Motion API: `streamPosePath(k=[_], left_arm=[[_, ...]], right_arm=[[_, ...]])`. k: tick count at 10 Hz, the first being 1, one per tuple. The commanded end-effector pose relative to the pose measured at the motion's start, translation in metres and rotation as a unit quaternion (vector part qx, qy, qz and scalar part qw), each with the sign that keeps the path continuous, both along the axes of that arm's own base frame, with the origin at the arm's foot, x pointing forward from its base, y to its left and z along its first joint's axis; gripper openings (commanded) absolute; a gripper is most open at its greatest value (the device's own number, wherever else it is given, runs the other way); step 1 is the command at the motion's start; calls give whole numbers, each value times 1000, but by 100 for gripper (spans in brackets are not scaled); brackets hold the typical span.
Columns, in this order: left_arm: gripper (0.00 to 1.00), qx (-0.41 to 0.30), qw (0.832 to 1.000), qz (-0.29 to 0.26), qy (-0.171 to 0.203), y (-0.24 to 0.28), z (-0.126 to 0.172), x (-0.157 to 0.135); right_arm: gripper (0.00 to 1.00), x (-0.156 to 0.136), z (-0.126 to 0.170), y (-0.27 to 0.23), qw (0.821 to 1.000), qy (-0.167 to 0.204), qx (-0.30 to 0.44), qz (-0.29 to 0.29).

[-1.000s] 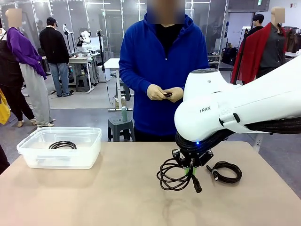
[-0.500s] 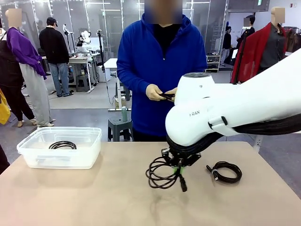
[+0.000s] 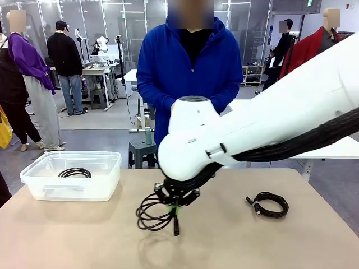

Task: Organize and store the cables.
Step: Place the Power Cable into the Organizing box.

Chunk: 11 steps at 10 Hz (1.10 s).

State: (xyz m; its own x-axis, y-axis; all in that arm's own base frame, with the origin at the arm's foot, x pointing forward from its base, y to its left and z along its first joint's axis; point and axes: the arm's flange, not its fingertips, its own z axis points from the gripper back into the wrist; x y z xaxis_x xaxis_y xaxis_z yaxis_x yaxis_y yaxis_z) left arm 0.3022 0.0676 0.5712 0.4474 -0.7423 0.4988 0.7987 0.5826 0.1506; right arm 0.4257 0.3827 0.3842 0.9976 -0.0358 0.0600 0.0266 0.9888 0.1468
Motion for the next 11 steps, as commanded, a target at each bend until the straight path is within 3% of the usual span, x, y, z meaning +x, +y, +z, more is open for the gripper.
streamPosePath(k=[1,5,9,11], left_arm=[[100,6,1000,5,1,0,1,0],[100,6,1000,5,1,0,1,0],[100,6,1000,5,1,0,1,0],[100,6,1000,5,1,0,1,0]], right_arm=[[16,21,-13,45,1000,0,3,-10],[16,24,-61,91,1000,-4,0,-19],[16,15,-72,93,1000,8,1,-11],[42,9,-68,93,1000,4,3,-8]])
